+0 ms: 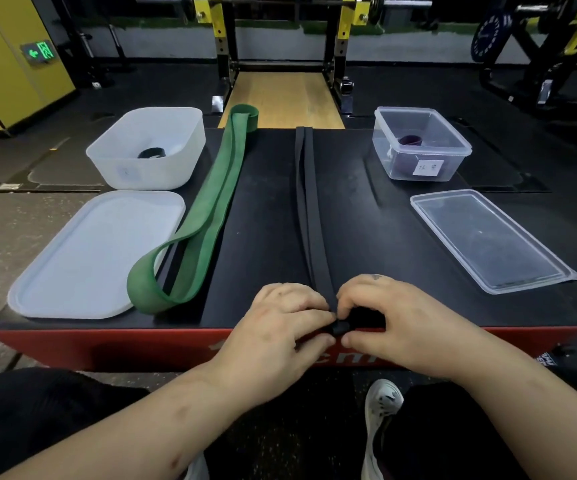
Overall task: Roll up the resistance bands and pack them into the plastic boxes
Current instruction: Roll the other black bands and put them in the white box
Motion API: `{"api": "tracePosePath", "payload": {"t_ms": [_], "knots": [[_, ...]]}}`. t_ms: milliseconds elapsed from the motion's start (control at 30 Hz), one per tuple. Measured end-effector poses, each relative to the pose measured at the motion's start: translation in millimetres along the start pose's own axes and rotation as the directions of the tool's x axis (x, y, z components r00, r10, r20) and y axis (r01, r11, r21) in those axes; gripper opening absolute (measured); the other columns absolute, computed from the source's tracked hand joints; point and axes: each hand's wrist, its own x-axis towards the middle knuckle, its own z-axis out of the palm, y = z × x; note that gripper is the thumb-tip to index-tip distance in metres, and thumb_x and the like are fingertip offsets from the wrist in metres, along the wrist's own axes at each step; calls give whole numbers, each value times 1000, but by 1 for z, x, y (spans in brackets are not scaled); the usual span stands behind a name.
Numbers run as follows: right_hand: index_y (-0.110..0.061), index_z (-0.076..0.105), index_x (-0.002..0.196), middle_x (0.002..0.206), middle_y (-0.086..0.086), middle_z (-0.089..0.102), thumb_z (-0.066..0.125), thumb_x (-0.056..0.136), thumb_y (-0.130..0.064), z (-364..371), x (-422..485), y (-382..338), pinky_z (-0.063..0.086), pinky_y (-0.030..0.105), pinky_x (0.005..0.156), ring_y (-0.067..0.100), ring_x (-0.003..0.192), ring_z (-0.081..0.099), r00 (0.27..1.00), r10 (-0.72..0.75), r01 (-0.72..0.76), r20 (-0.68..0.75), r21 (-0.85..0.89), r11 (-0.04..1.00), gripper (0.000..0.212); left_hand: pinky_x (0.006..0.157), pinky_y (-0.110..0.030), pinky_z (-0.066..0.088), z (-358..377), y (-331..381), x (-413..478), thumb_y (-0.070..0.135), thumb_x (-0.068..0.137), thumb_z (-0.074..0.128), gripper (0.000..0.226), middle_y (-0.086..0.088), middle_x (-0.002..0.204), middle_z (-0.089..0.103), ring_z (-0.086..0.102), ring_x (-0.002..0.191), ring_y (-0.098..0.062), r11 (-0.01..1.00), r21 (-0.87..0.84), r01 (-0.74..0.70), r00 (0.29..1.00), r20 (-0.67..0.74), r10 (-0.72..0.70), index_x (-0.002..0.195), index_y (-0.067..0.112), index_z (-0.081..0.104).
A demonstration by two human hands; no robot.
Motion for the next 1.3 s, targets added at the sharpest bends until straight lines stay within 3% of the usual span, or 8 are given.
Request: {"api": "tracePosePath", "payload": {"t_ms": [267,400,733,933,1167,1300], "knots": [[-40,73,93,122,-29,54,82,82,-45,3,2,11,46,30,104,2,122,55,1000,6,-4,-28,83,997,14,113,-22,28,-4,2,1,44,91,63,30,18,118,64,49,126,0,999,-8,33,999,39,-32,113,26,72],[-42,74,93,124,-28,53,72,82,-56,2,4,11,47,33,104,3,123,56,1000,-15,17,-18,103,995,18,112,-26,28,-5,1,3,51,88,64,30,20,116,64,48,127,3,998,-32,46,998,39,-45,108,29,72],[-43,69,96,115,-22,61,78,85,-46,0,5,9,49,28,96,4,114,59,999,4,0,-36,114,993,14,111,-30,31,-6,2,10,51,95,54,29,27,111,62,45,131,0,993,-75,95,995,48,-92,101,32,76],[-41,72,95,116,-23,60,78,86,-47,4,6,12,49,31,99,3,115,59,999,23,-18,-35,133,991,12,112,-25,27,-7,4,14,42,98,62,18,28,112,60,42,132,-1,984,-88,154,985,87,-146,102,31,76],[-39,77,96,115,-23,60,72,91,-42,4,10,15,49,33,98,2,113,59,999,39,-36,-23,147,988,8,104,-6,21,-7,8,15,43,94,66,13,31,109,61,39,127,11,965,-121,232,971,80,-223,99,33,74],[-38,77,93,113,-21,60,72,93,-38,4,13,15,49,32,95,5,111,60,999,48,-46,-13,145,988,5,101,-7,30,-9,9,13,47,93,66,21,31,112,61,45,122,7,961,-131,244,969,62,-238,114,43,64]]}}
